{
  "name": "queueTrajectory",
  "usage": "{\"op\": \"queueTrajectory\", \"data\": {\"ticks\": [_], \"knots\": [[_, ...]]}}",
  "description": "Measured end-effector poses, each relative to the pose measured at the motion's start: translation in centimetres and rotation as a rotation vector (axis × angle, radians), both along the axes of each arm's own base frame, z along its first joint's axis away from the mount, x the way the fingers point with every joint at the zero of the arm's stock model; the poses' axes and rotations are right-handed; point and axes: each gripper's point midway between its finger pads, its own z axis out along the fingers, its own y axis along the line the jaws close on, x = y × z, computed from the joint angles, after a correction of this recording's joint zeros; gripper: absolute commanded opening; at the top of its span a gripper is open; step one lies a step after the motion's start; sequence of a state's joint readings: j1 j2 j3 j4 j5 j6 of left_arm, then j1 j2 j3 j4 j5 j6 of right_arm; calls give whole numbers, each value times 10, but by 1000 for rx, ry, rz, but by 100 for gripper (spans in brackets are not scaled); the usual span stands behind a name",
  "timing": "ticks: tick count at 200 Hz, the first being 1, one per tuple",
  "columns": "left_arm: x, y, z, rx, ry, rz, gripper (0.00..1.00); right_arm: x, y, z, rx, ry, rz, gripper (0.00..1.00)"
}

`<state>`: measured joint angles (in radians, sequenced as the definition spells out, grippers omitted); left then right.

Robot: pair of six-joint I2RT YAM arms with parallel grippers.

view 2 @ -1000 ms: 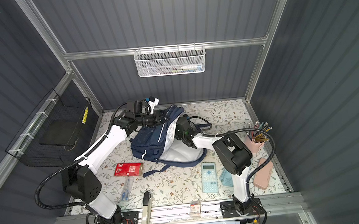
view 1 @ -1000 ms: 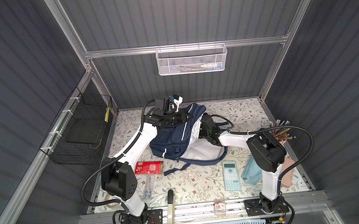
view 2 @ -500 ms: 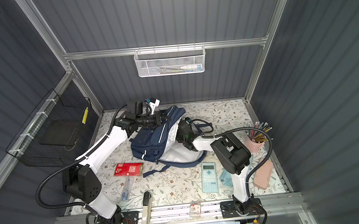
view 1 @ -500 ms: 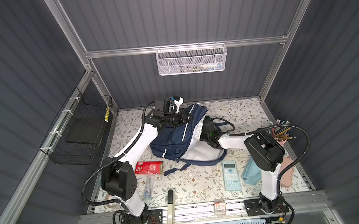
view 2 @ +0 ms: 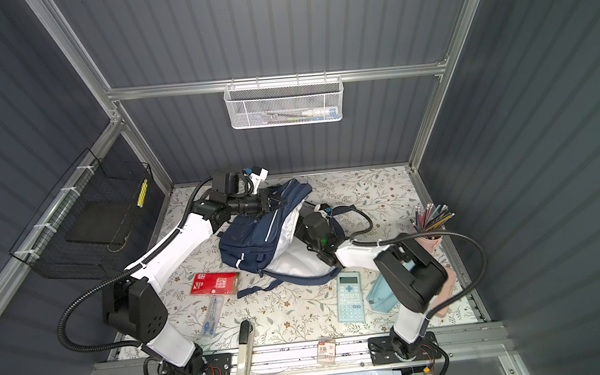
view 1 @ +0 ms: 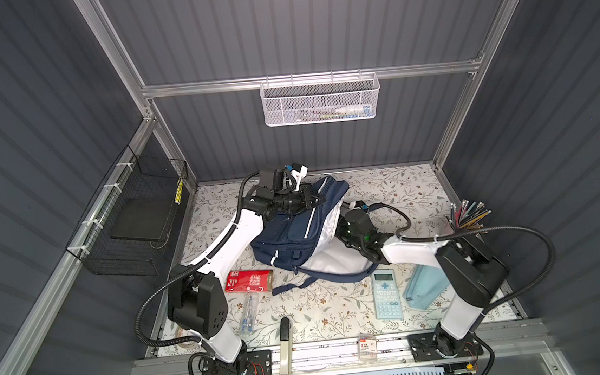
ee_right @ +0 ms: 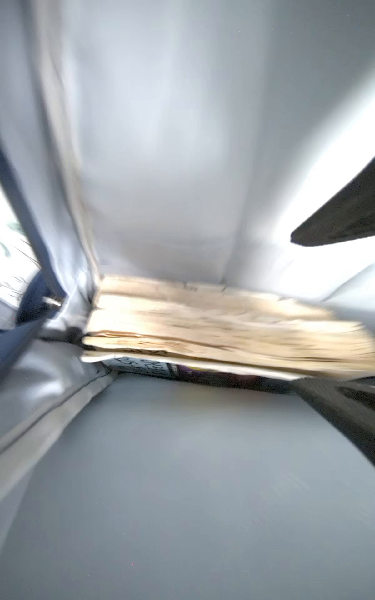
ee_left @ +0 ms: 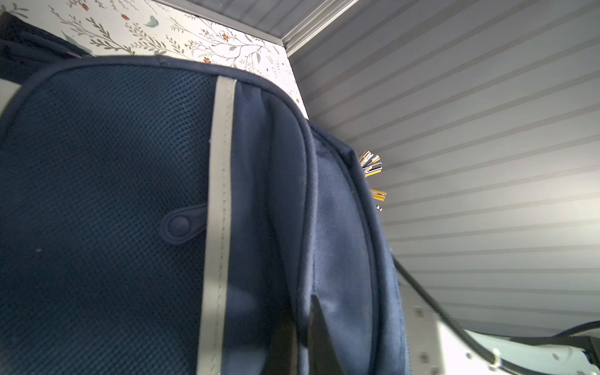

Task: Pack the student bag
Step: 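Release the book and move the right gripper to the backpack's near edge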

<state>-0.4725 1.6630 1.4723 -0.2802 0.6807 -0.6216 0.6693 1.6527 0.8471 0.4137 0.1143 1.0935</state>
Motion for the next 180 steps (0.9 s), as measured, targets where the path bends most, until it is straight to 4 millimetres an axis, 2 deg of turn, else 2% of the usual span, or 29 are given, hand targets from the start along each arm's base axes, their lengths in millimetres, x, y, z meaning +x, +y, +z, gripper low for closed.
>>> {"op": "queueTrajectory", "data": {"ticks": [19, 43, 50, 59, 61, 78, 92, 112, 136, 154, 180], "knots": [[4, -2, -4, -2, -3, 0, 0, -20, -24, 17, -70, -24, 8, 68], [11, -9, -14, -17, 3, -3, 0, -57, -58, 30, -179, -70, 20, 69], [11, -11, -17, -20, 8, -6, 0, -69, -66, 32, -204, -87, 29, 74], [11, -14, -22, -22, 15, -13, 0, -85, -75, 33, -225, -114, 51, 96], [12, -14, -23, -22, 17, -14, 0, -89, -77, 34, -221, -118, 52, 98], [14, -18, -30, -20, 25, -20, 0, -111, -88, 29, -236, -143, 94, 99], [15, -19, -32, -23, 26, -19, 0, -122, -87, 21, -252, -128, 151, 99], [17, -20, -32, -30, 28, -16, 0, -140, -69, 9, -327, -96, 252, 96], [17, -21, -31, -36, 35, -14, 0, -163, -20, 15, -452, -102, 388, 87], [18, -22, -30, -29, 41, -23, 0, -162, 14, 18, -505, -118, 411, 71], [20, -23, -24, -11, 40, -32, 0, -155, 53, -8, -636, -147, 428, 58]]}}
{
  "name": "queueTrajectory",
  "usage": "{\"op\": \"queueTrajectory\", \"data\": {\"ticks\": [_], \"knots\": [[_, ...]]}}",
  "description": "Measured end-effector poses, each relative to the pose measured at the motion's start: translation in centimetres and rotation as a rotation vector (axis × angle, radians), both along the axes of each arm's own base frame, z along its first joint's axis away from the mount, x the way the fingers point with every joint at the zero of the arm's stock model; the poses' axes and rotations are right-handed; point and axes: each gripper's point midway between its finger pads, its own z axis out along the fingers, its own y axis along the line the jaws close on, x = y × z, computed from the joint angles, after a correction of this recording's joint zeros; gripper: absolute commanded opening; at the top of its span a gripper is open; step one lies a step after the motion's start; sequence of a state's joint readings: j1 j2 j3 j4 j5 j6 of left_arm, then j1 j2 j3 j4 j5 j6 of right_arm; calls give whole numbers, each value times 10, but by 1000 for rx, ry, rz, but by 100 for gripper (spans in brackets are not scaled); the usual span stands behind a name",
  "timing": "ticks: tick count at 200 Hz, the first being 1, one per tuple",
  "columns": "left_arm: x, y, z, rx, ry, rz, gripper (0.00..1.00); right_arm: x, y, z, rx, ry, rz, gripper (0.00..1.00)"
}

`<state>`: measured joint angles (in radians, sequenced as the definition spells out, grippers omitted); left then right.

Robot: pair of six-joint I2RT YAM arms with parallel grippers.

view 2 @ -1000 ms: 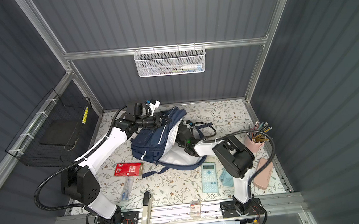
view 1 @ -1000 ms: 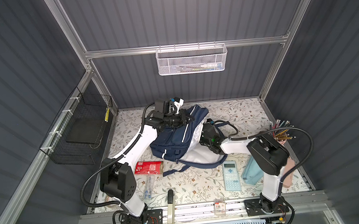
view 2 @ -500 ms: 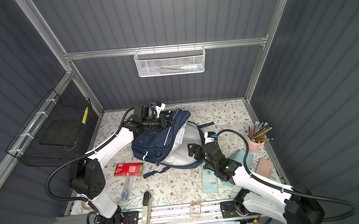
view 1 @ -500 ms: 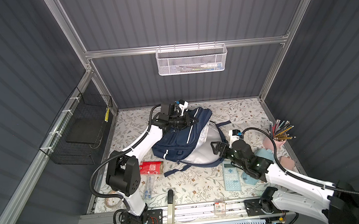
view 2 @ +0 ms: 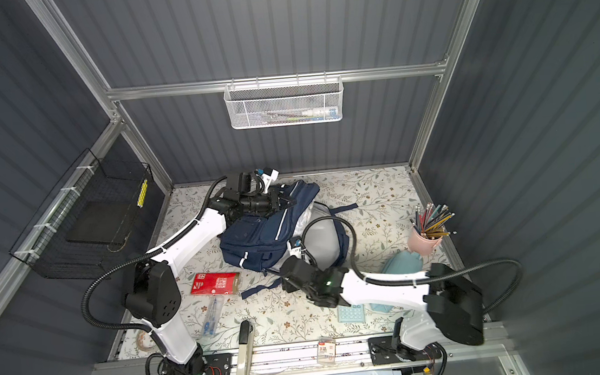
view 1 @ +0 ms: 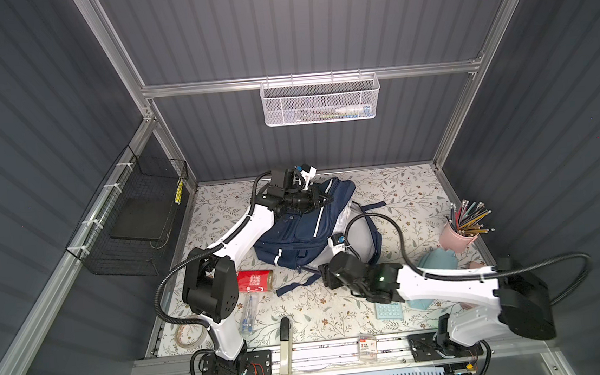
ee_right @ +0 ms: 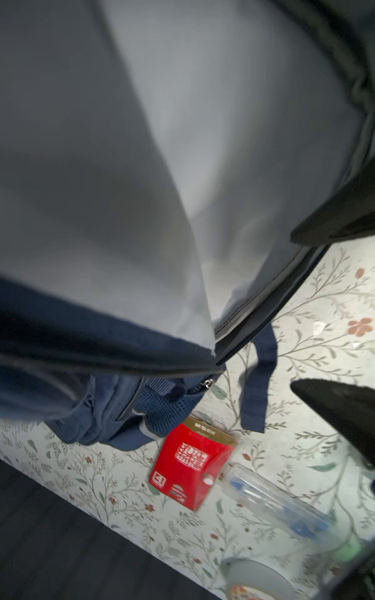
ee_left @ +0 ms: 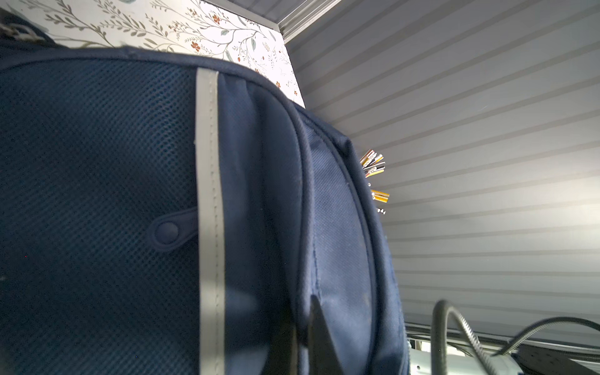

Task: Pack the student bag

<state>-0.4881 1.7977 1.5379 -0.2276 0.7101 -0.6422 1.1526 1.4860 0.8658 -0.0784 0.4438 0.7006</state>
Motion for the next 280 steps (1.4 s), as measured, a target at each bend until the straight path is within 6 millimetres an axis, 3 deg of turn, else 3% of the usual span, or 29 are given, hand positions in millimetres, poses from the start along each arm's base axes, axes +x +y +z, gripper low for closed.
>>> {"op": "queueTrajectory", "data": {"ticks": [31, 78, 142, 176, 223, 245, 267, 280], "knots": [[-2, 2, 1, 23, 8, -3, 0, 2, 37, -24, -90, -65, 41, 54], [-3, 3, 5, 31, 17, 0, 0, 17, 76, -33, -88, -124, 72, 53], [-4, 6, 12, 44, 23, 2, 0, 34, 94, -51, -177, -155, 58, 50], [-4, 7, 12, 46, 27, 2, 0, 48, 84, -67, -239, -142, 29, 23], [-5, 7, 9, 44, 29, -1, 0, 44, 87, -65, -273, -145, 57, 14], [-5, 7, 6, 42, 21, -1, 22, 41, 89, -60, -262, -129, 86, 12], [-7, 9, 9, 34, -4, 5, 28, 36, 89, -56, -238, -109, 111, 14], [-7, 10, 15, 24, -22, 9, 45, 34, 89, -57, -234, -101, 121, 15]]}}
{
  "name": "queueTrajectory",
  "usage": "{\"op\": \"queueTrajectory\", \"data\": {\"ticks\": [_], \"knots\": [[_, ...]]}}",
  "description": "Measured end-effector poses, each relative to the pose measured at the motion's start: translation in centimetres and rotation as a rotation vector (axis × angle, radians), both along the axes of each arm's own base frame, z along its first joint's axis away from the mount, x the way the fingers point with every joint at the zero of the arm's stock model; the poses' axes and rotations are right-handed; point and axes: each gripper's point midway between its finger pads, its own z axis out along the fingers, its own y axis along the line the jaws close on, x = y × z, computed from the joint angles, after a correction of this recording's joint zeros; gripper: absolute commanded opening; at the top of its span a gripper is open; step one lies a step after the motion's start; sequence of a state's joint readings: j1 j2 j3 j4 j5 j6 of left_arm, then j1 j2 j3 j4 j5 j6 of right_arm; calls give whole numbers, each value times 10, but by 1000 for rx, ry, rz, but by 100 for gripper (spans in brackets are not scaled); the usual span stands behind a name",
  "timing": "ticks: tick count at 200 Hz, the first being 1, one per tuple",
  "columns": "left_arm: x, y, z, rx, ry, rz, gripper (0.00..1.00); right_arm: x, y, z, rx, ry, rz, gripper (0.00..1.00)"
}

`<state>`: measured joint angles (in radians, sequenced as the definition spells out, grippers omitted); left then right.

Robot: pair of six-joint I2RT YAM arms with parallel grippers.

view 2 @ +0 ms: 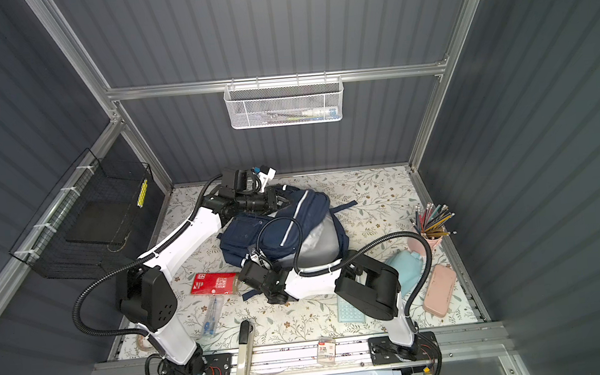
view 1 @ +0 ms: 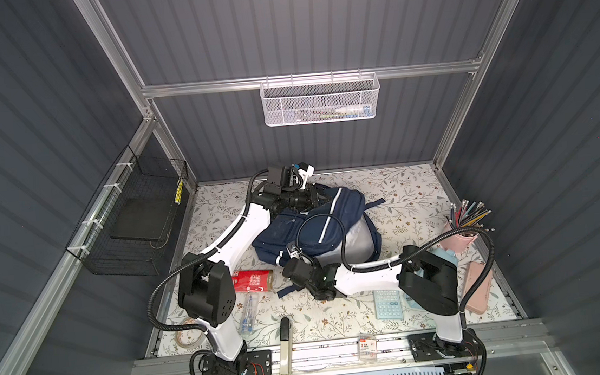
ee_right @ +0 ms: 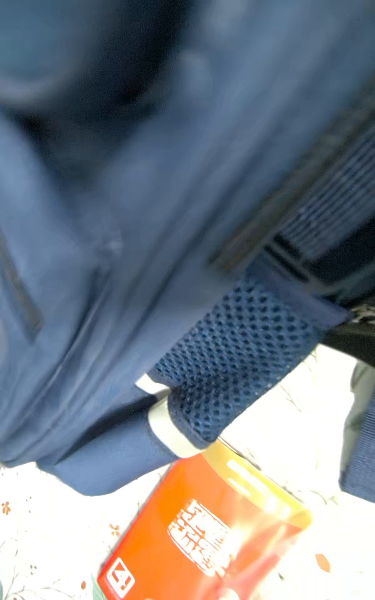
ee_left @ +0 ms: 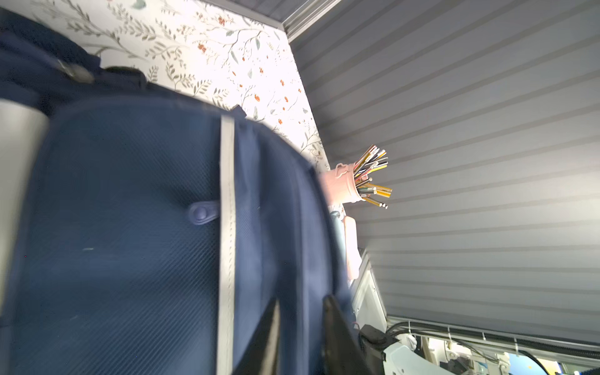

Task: Pack the student bag

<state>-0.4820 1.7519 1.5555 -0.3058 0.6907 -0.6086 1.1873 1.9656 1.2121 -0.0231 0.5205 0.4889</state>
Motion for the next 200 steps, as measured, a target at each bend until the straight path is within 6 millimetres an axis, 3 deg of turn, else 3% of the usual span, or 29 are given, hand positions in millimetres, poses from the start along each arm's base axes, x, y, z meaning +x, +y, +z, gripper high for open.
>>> {"op": "queueTrajectory", "data": {"ticks": [6, 18, 31, 43, 63, 82, 97, 105, 125, 144, 161, 176, 200], "knots": [[1, 0, 3, -5, -14, 1, 61, -1, 0, -1, 1, 4, 3, 16], [2, 2, 8, -10, -31, 6, 84, -3, 1, -3, 2, 15, 10, 22], [5, 7, 10, 4, -44, 32, 96, -4, 2, -4, 6, 23, 13, 35], [7, 18, 11, 26, -62, 77, 97, -6, 2, -5, 3, 31, 21, 57], [-1, 58, 16, 63, -93, 183, 95, -11, 7, -4, 14, 66, 51, 72], [-15, 115, 20, 65, -111, 316, 92, -20, 9, 8, 56, 100, 83, 77], [-25, 151, 16, 63, -111, 416, 87, -27, 2, 35, 122, 112, 91, 78], [-31, 161, 12, 58, -107, 450, 83, -29, -1, 51, 160, 112, 91, 78], [-55, 164, -16, 21, -60, 476, 74, -32, -19, 90, 264, 108, 78, 74], [-76, 164, -61, 1, 40, 495, 74, -29, -40, 103, 332, 139, 51, 64], [-90, 161, -101, -12, 138, 516, 78, -28, -48, 97, 354, 188, 33, 60], [-102, 161, -135, -6, 217, 549, 82, -34, -43, 86, 354, 238, 48, 57], [-114, 156, -163, 10, 263, 593, 89, -45, -29, 58, 333, 298, 69, 52]]}}
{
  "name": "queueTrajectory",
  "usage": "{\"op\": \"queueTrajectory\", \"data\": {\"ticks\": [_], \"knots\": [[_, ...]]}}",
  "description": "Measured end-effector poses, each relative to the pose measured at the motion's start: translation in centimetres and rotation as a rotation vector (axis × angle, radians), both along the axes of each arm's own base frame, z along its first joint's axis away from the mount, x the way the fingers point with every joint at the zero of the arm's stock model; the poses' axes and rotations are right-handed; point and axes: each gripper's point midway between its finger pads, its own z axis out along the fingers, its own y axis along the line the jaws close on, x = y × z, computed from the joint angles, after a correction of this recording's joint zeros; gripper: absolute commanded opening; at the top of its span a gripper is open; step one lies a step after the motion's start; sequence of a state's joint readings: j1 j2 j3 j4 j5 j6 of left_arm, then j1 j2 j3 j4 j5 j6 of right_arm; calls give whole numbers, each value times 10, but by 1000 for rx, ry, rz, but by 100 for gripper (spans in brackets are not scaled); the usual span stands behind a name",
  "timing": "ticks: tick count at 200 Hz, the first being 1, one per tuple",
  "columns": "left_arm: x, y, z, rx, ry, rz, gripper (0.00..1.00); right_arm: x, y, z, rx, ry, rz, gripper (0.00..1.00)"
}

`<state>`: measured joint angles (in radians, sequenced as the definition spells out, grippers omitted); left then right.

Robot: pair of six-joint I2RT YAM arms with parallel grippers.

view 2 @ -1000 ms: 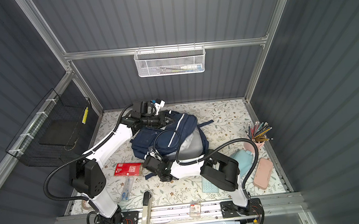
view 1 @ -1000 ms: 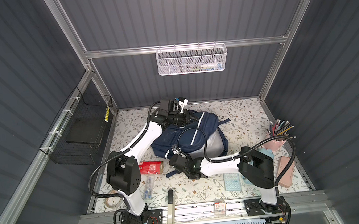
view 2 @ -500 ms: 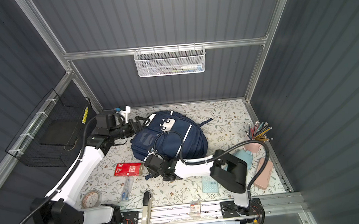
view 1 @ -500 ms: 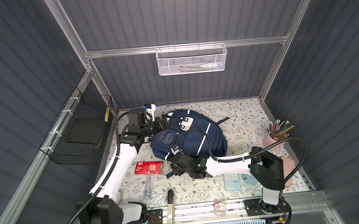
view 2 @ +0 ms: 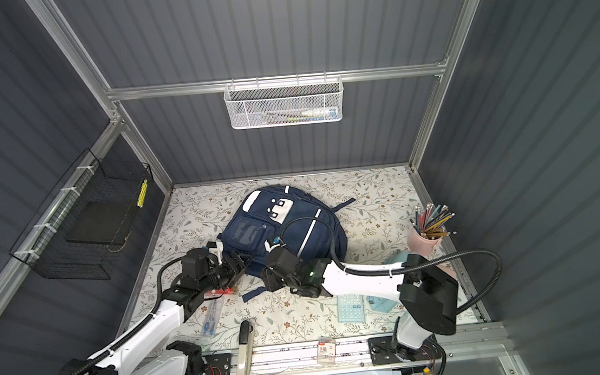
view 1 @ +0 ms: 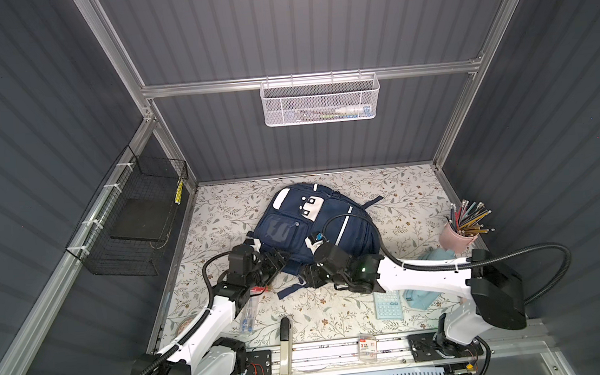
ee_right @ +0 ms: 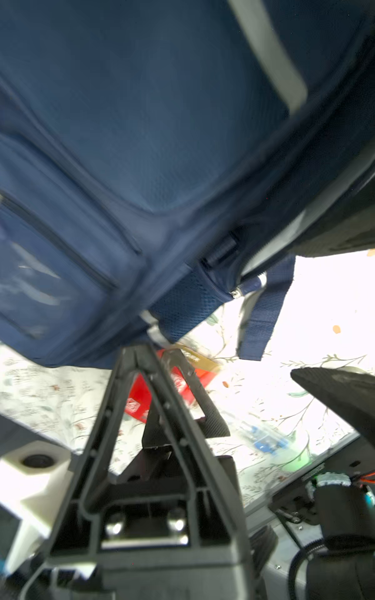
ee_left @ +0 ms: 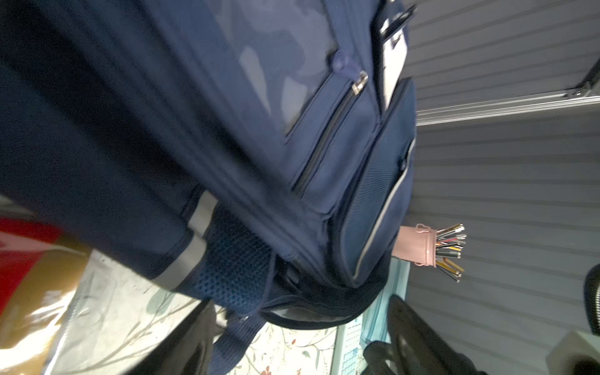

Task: Pack the student bag

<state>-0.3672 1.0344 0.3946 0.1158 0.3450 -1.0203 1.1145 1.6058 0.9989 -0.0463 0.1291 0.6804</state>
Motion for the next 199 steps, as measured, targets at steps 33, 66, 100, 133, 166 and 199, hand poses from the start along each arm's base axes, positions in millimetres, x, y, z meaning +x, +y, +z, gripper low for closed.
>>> {"op": "queueTrajectory", "data": {"ticks": [33, 66, 100, 133, 166, 199], "knots": [[4, -4, -14, -15, -10, 70, 87, -4, -4, -35, -34, 49, -18, 51], [1, 15, -25, 10, 9, 190, 82, -2, -6, -32, -9, 40, -36, 50], [-4, 21, -25, 13, 45, 266, 76, 1, -12, -27, 12, 19, -65, 50], [-2, 15, -50, 26, 120, 296, 73, 1, -14, -29, 16, 21, -77, 50], [1, -3, -67, 36, 159, 276, 40, 1, -16, -32, 21, 20, -87, 50], [13, -10, -57, 11, 130, 279, 9, -1, -17, -34, -6, -15, -77, 51]]}}
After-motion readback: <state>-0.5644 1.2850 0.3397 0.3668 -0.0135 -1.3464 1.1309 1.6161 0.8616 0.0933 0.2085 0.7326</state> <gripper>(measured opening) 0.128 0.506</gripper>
